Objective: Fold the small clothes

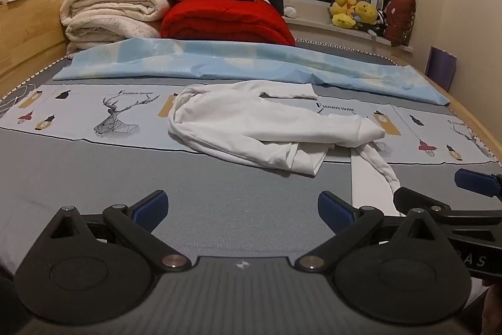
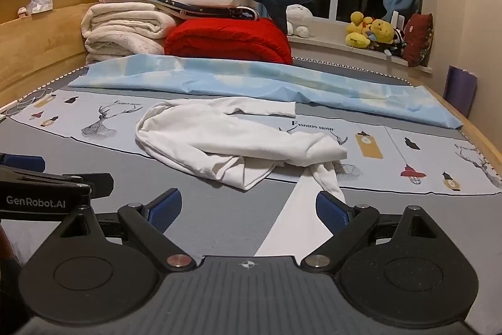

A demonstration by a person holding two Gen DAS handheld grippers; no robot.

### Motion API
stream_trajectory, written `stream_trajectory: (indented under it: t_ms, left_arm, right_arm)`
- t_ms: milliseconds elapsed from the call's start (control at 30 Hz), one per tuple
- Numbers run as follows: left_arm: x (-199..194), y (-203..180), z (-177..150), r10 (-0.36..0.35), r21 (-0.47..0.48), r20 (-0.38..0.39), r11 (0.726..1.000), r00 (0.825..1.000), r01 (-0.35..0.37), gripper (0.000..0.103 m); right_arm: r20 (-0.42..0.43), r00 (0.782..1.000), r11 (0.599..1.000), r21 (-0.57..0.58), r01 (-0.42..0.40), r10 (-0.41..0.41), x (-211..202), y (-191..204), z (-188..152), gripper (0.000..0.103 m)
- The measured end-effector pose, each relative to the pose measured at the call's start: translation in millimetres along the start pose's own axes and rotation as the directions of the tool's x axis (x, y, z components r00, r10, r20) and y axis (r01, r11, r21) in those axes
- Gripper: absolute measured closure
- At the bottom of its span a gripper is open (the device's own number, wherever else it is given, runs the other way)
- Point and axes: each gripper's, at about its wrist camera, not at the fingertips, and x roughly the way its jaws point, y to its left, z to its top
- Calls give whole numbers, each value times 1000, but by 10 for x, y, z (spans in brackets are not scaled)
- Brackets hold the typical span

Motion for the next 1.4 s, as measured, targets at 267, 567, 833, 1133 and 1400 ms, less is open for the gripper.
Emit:
stream_trajectory:
  t_ms: [267,567,833,1133,1400]
  left_arm:
    - [2,-13,-11,1,-1,1,1000,1000,-1,1]
    - [4,0,-10,1,0,2,1000,1000,-1,1]
    - [5,5,-11,-1,-1,1,1000,1000,1,1]
    - [5,5,-8,-1,-2,0,1000,1000,1,1]
    - [4,6,-6,-4,-2,0,1000,1000,4,1]
  right_arm:
    - [0,1000,1000,4,0,0,-14,23,0,10]
    - [-1,1000,1000,3,-1,1,-10,23,-1,10]
    - [0,1000,1000,2,0,0,-8,25,-3,10]
    - [1,1000,1000,2,0,0,-8,24,-6,11]
    - [6,1000,1000,-3,5,-5,-78,16,38,11]
